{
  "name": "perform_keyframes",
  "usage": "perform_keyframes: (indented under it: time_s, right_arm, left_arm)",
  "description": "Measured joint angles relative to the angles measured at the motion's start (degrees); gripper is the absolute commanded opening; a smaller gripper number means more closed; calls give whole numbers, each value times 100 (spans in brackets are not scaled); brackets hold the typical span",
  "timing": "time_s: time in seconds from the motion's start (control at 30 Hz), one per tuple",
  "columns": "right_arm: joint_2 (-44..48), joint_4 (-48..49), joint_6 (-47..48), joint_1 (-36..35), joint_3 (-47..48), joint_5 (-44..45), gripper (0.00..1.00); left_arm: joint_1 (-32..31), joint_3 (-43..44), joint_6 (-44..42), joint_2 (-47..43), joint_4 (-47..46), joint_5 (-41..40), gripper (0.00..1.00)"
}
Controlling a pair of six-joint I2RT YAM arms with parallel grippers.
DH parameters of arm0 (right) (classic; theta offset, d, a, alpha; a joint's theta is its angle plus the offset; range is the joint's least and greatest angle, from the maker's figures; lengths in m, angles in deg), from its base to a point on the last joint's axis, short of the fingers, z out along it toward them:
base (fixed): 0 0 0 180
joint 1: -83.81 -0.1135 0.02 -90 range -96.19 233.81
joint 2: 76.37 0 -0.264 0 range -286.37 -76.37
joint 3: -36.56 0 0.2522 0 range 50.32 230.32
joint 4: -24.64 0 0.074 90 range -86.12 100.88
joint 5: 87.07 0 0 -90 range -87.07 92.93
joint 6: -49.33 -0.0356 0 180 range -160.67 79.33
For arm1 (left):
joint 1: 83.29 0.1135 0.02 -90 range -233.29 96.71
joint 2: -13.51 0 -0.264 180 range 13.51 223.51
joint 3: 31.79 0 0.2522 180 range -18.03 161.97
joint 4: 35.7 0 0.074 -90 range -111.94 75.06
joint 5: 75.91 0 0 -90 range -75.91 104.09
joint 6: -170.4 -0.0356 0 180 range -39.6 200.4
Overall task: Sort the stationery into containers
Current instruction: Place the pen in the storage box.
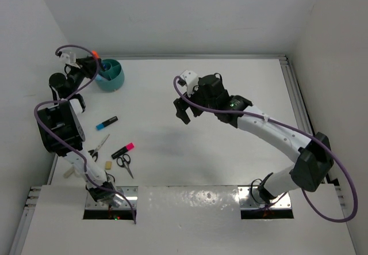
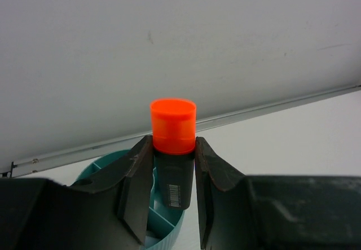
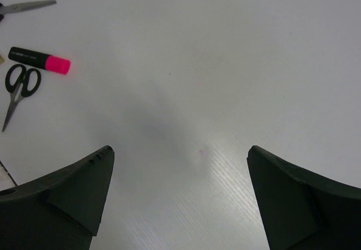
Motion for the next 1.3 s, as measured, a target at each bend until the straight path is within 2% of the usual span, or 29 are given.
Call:
perform_keyframes:
  time_s: [0.27, 0.67, 1.3]
  right_arm:
    - [-9, -225, -146, -48, 304, 55, 99]
    - [-9, -494, -197, -83, 304, 199, 99]
    - [-7, -1034, -219, -238, 658, 407, 99]
  left_arm:
    - [7, -188, -37, 557, -837, -11, 0]
    - [4, -280, -667, 791, -870, 76, 0]
    - [-87, -15, -848, 1508, -1021, -188, 0]
